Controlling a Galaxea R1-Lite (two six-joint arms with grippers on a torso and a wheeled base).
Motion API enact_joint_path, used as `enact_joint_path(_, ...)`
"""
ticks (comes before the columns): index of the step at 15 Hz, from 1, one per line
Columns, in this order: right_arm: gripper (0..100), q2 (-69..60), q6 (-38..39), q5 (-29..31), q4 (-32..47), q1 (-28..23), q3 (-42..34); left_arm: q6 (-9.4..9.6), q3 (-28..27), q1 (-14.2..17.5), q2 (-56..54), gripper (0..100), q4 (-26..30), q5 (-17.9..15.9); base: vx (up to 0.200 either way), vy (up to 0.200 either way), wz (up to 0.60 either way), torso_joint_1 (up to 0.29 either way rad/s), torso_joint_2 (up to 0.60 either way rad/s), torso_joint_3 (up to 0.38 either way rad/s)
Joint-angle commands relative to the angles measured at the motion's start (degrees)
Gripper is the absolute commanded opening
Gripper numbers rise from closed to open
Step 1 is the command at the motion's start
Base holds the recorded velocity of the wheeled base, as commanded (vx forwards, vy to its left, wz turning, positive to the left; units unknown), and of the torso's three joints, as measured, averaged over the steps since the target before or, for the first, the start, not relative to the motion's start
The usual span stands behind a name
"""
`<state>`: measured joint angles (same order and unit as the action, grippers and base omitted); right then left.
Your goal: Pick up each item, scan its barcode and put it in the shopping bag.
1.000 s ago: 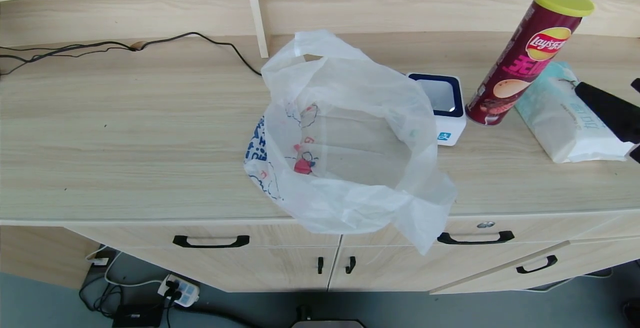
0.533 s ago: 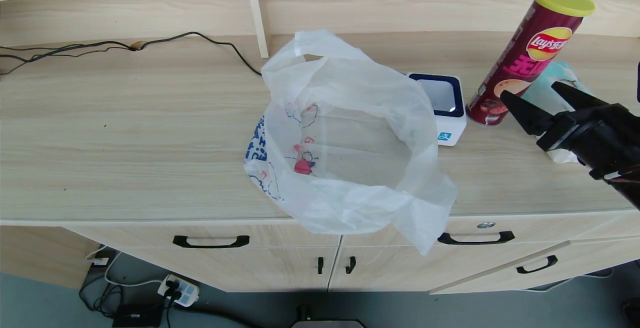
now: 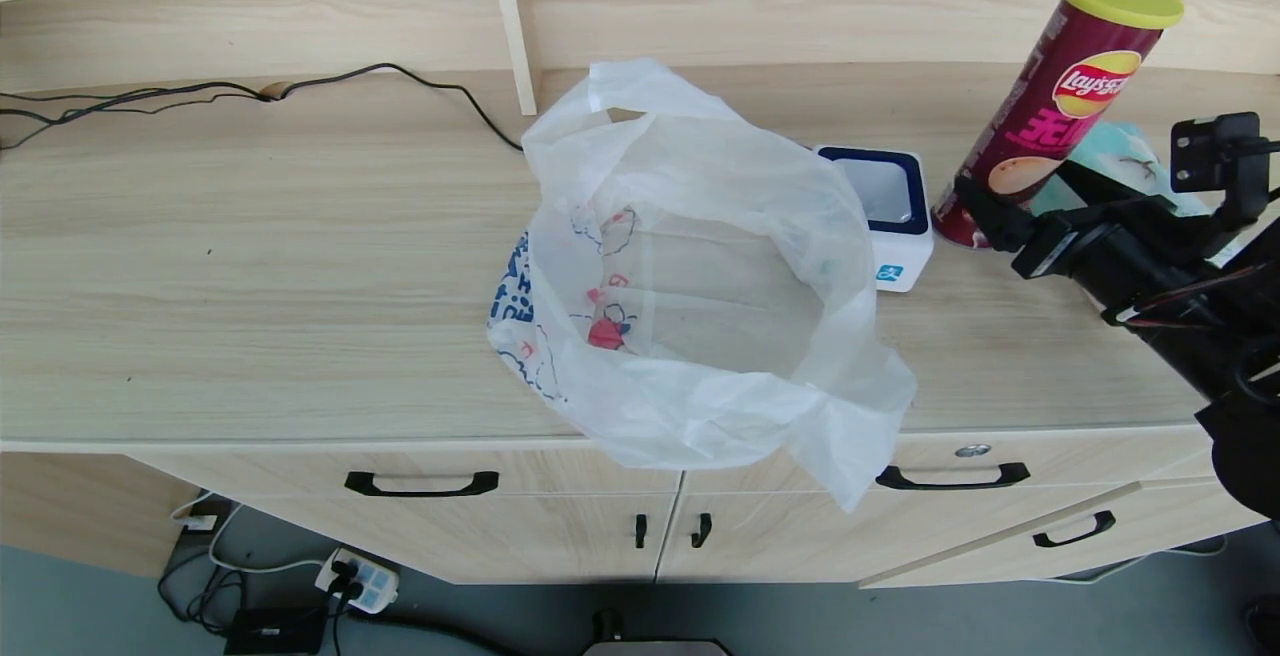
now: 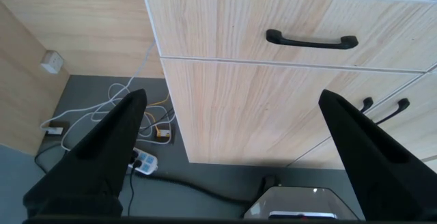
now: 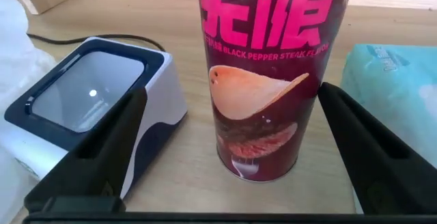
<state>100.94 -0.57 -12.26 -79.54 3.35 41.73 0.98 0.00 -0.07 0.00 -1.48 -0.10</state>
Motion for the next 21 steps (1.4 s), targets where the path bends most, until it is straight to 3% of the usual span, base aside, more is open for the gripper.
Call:
enact_joint_path(1, 100, 1.6, 0.1, 0.0, 0.0, 0.0, 2.5, -0.01, 0.0, 0.0, 0.1, 100, 0.0, 0.0, 0.0, 0.0, 0.0, 0.0, 0.0, 0.0)
enact_joint_path(5, 100, 2.8, 1.1, 0.0, 0.0, -0.2, 2.7, -0.01, 0.0, 0.0, 0.0, 100, 0.0, 0.0, 0.0, 0.0, 0.0, 0.0, 0.0, 0.0)
enact_joint_path(9, 100, 5.0, 2.7, -0.1, 0.0, -2.4, 6.9, -0.01, 0.0, 0.0, 0.0, 100, -0.1, 0.0, 0.0, 0.0, 0.0, 0.0, 0.0, 0.0)
enact_joint_path(21, 100, 12.0, 6.1, -0.4, 0.4, -2.7, 17.5, 0.08, 0.0, 0.0, 0.1, 100, -0.1, 0.0, 0.0, 0.0, 0.0, 0.0, 0.0, 0.0)
